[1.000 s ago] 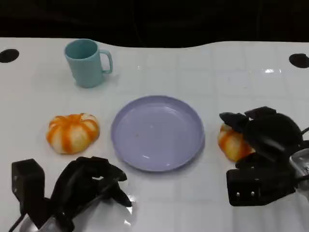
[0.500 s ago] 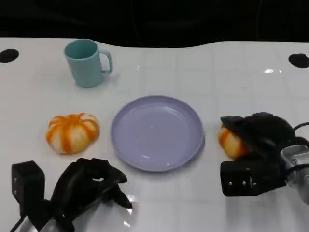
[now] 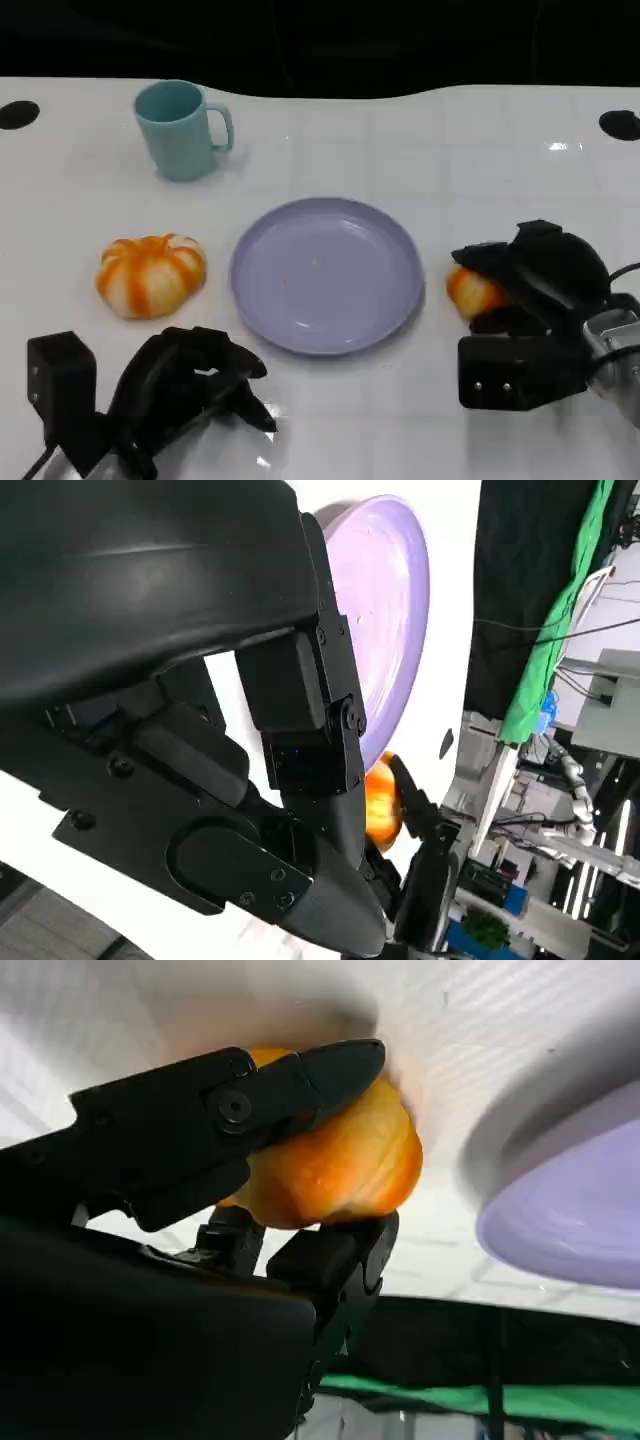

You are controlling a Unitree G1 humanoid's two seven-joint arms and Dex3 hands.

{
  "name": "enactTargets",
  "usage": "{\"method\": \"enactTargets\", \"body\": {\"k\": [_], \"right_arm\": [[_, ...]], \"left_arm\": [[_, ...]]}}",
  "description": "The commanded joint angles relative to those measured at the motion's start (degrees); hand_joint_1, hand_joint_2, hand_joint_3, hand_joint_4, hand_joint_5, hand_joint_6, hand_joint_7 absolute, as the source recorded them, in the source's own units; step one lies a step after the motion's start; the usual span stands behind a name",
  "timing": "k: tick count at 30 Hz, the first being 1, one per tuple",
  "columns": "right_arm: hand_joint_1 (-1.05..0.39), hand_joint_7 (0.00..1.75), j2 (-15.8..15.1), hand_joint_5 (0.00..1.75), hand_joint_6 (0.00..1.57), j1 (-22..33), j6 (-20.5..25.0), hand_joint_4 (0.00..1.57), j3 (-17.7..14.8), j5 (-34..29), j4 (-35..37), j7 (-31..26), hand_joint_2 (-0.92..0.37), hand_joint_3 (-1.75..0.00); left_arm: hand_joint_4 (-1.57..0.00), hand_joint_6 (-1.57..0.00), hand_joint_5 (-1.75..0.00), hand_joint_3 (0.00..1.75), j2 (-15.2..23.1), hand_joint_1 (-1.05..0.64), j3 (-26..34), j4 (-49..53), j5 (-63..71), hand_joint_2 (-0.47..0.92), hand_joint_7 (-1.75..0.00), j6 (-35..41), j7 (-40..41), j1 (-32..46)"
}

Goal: Grasp the bread from the table and place it into the plate.

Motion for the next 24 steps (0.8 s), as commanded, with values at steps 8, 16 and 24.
{"method": "enactTargets", "body": {"k": [8,16,24], "right_arm": [[-0.19,1.74,-1.22,1.75,0.62,-1.0,-5.09,0.85,0.43,0.9,-0.67,-8.66,-0.51,-0.93],[-0.17,1.75,-1.72,1.75,0.63,-1.74,-6.74,0.88,-0.46,0.88,-2.67,-12.38,-0.4,-1.06],[-0.14,1.75,-1.98,1.75,0.68,-2.6,-7.7,0.93,-2.35,1.75,-5.13,-14.47,-0.34,-1.18]], "left_arm": [[-1.5,-1.57,-0.59,0.0,0.31,-1.05,-0.16,-0.24,0.43,0.8,-0.2,0.26,0.71,1.76],[-1.49,-1.57,-0.59,0.01,0.44,-1.05,-0.15,-0.42,0.2,0.79,-0.19,0.75,0.23,1.65],[-1.5,-1.57,-0.59,0.0,0.37,-1.05,-0.16,0.17,0.45,0.79,-0.21,0.73,1.09,1.22]]}}
